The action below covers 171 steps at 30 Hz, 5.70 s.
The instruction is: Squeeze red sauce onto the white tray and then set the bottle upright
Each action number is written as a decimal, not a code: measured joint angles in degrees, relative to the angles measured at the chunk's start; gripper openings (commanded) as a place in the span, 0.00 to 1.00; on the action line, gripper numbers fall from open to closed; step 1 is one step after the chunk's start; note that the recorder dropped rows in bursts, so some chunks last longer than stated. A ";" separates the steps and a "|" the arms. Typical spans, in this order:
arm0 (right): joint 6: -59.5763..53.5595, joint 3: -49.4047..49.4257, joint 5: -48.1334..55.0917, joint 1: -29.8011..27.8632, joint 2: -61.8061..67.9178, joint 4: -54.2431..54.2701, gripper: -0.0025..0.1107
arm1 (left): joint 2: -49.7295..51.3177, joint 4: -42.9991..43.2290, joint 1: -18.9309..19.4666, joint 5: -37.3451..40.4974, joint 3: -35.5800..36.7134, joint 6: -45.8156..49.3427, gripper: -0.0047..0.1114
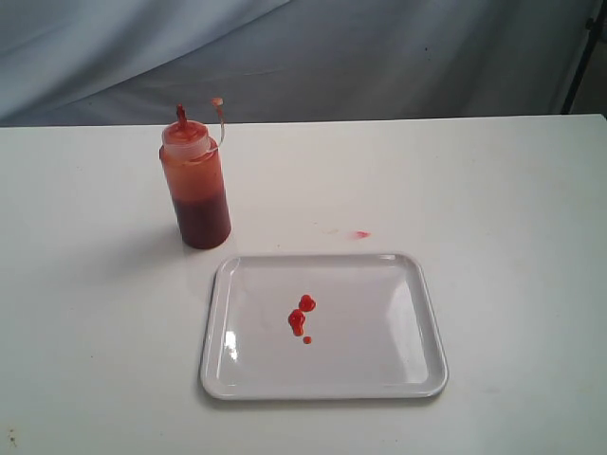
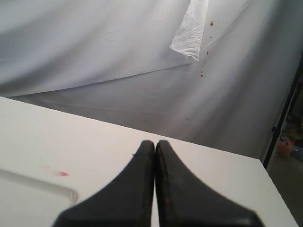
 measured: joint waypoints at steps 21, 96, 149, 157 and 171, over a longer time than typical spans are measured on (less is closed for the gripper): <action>0.00 0.00 0.00 -1.93 0.00 0.00 0.02 | 0.00 0.00 0.00 0.00 0.00 0.00 0.05; 9.33 0.00 16.67 -7.93 0.00 0.00 0.02 | 0.00 0.00 0.00 0.00 0.00 0.00 0.05; 9.43 0.00 16.67 -7.93 0.00 0.00 0.02 | 0.00 0.00 0.00 0.00 0.00 0.00 0.05; 9.43 0.00 16.67 -7.93 0.00 0.00 0.02 | 0.00 0.00 0.00 0.00 0.00 0.00 0.05; 9.43 0.00 16.67 -7.93 0.00 0.00 0.02 | 0.00 0.00 0.00 0.00 0.00 0.00 0.05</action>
